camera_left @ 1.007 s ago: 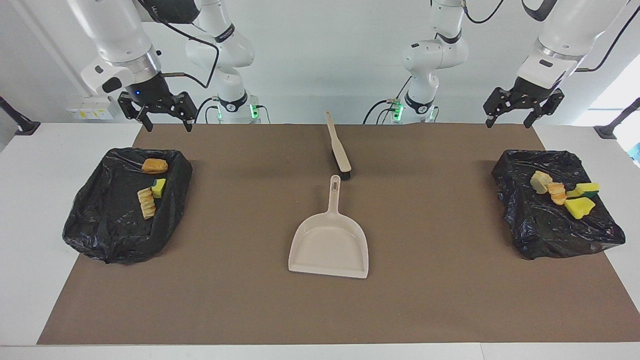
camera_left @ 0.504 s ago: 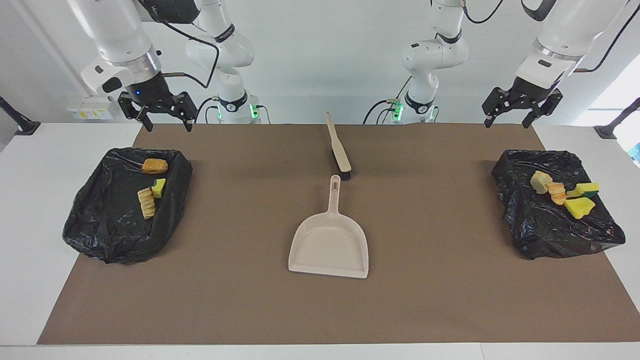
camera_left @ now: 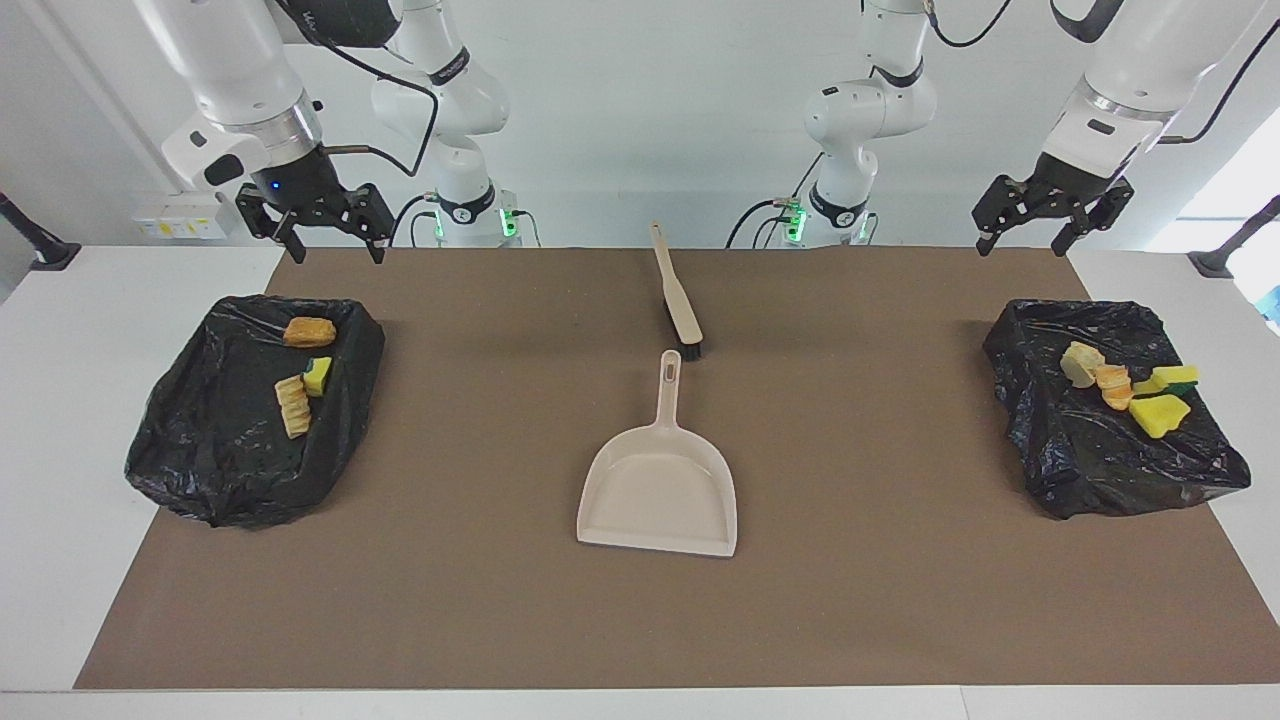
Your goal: Sweep and dump trash in bin
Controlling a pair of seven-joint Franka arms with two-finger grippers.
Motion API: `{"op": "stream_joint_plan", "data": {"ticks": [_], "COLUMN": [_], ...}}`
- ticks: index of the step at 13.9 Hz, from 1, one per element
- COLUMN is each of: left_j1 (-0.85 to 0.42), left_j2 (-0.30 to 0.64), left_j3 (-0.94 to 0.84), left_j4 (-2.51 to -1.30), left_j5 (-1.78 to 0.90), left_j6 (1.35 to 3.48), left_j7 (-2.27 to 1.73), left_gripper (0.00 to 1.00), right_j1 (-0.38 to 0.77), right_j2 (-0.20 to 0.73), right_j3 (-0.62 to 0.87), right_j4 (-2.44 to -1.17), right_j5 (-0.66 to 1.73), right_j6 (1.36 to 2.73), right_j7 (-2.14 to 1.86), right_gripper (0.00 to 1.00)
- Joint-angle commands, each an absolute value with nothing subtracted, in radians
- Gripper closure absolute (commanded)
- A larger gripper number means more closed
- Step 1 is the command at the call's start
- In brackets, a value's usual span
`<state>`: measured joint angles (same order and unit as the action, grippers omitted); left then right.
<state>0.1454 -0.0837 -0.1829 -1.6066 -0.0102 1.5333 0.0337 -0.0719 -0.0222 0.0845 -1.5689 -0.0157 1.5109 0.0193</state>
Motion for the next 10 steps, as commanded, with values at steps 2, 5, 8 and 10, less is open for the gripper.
{"op": "stream_joint_plan", "data": {"ticks": [2, 5, 8, 10], "left_j1": [0.152, 0.156, 0.186, 0.205], "left_j2": [-0.1, -0.1, -0.1, -0.1], "left_j3": [-0.181, -0.178, -0.175, -0.173], "left_j4": [-1.624, -1.621, -1.623, -1.623], "left_j5": [-0.023, -0.02, -0.015, -0.014], "left_j6": [1.551, 1.562, 1.566, 1.563], "left_j7": [0.044, 0.045, 0.048, 0.048], "left_gripper": [0.0, 0.0, 0.0, 0.0], "right_j1": [-0.092, -0.092, -0.092, -0.092], "right_j2": [-0.041, -0.041, -0.041, -0.043], "right_j3": [0.098, 0.098, 0.098, 0.098], "right_j4": [-1.586, -1.586, -1.588, -1.588], "right_j5": [0.006, 0.006, 0.006, 0.006], "right_j6": [1.506, 1.505, 1.505, 1.505], "right_j7": [0.04, 0.038, 0.038, 0.038], "right_gripper": [0.0, 0.0, 0.0, 0.0]}}
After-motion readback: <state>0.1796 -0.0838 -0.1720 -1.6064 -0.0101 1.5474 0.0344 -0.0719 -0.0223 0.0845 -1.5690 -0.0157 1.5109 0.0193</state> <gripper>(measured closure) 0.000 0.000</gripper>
